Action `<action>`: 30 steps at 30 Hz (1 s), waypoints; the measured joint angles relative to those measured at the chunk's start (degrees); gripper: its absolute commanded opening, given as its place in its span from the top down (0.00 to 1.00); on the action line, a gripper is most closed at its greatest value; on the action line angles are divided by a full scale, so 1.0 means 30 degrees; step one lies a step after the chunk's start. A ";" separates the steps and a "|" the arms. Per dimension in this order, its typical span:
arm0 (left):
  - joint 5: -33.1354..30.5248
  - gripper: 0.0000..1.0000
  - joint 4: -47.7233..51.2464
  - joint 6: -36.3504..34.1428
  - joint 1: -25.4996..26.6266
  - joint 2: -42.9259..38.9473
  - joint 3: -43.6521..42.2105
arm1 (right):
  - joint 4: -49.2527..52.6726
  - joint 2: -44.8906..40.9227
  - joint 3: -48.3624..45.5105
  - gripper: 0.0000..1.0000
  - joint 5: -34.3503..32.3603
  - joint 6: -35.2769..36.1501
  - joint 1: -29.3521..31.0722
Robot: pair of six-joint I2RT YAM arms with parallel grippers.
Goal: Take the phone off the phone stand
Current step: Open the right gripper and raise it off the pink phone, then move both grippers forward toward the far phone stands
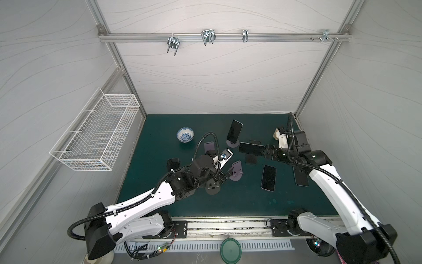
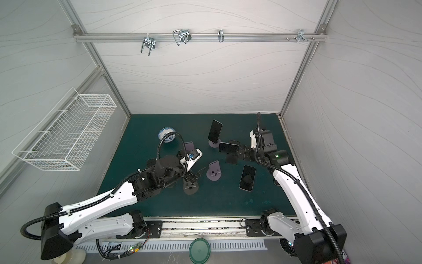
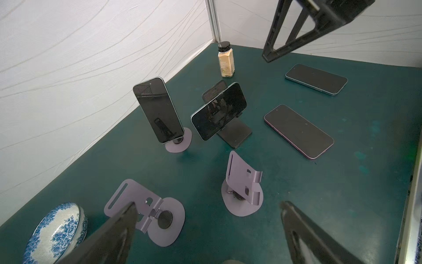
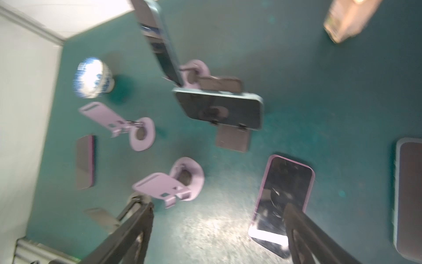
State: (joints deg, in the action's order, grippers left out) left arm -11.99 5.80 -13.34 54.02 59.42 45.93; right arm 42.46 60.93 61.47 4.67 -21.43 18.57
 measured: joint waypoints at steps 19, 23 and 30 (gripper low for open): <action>0.1996 0.01 -0.0022 0.2382 -0.4240 0.2091 0.2885 | 0.0087 0.0029 0.3570 0.11 0.0984 0.0444 0.1523; 0.2273 0.01 -0.0117 0.2514 -0.4393 0.3198 0.3861 | 0.0240 0.0095 0.4036 0.11 0.1523 0.0466 0.1523; 0.2849 0.01 -0.0619 0.2521 -0.5129 0.4947 0.5319 | 0.0408 0.0182 0.4131 0.11 0.1989 0.0430 0.1537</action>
State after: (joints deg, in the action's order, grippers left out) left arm -3.44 3.95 -5.78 38.63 74.26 61.89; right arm 43.68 61.47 73.87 10.63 -20.14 23.18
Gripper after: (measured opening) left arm 0.986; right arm 0.886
